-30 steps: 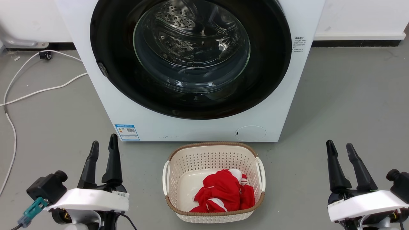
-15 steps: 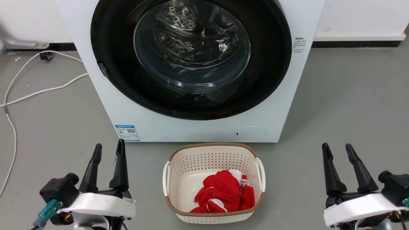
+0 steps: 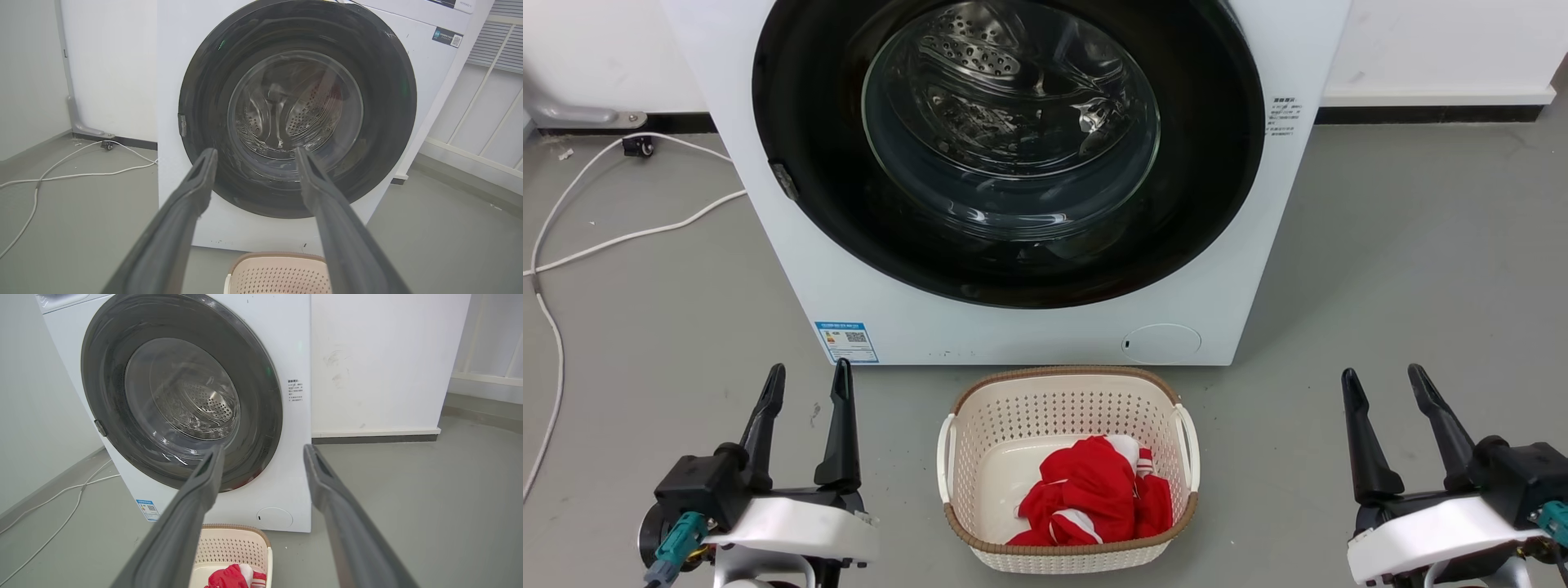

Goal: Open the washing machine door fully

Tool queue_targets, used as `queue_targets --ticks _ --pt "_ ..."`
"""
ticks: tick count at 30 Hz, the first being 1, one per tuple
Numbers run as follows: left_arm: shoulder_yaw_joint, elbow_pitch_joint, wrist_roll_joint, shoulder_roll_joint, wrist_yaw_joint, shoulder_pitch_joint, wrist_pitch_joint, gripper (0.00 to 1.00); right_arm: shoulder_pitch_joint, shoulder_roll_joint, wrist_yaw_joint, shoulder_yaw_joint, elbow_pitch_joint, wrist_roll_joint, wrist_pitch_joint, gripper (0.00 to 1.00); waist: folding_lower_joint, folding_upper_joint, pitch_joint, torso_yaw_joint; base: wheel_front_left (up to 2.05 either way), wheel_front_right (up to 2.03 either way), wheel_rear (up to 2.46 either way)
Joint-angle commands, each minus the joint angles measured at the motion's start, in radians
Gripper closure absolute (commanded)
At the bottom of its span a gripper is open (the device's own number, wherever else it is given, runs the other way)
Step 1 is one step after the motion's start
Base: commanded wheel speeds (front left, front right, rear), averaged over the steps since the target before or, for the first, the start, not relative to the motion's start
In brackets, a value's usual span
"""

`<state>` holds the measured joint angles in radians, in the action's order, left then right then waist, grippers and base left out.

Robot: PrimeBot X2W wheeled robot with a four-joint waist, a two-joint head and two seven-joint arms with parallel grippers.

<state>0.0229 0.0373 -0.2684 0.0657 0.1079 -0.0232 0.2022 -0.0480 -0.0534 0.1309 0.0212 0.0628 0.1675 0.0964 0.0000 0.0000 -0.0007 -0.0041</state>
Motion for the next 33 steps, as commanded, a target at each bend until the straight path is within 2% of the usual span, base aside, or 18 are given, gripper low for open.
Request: queue_targets --ticks 1,15,27,33 --pt "-0.002 -0.009 0.027 0.007 -0.007 0.009 0.008 0.00 -0.010 0.003 0.000 0.001 0.014 -0.026 0.002 0.00 0.0000 0.0000 0.000 -0.001 0.00 0.00 0.00" --pt "-0.016 -0.005 0.142 0.015 -0.029 0.015 0.035 0.00 -0.025 0.004 0.000 0.005 0.020 -0.122 0.002 0.00 0.0000 0.0000 -0.002 -0.005 0.00 0.00 0.00" --pt "-0.007 0.016 0.167 0.005 -0.013 0.020 0.056 0.00 -0.038 0.005 0.000 0.008 0.012 -0.158 0.016 0.00 0.0000 0.0000 -0.004 -0.004 0.00 0.00 0.00" --pt "-0.001 0.027 0.178 -0.001 -0.006 0.020 0.065 0.00 -0.037 0.005 0.000 0.005 -0.002 -0.139 0.018 0.00 0.0000 0.0000 -0.004 -0.004 0.00 0.00 0.00"
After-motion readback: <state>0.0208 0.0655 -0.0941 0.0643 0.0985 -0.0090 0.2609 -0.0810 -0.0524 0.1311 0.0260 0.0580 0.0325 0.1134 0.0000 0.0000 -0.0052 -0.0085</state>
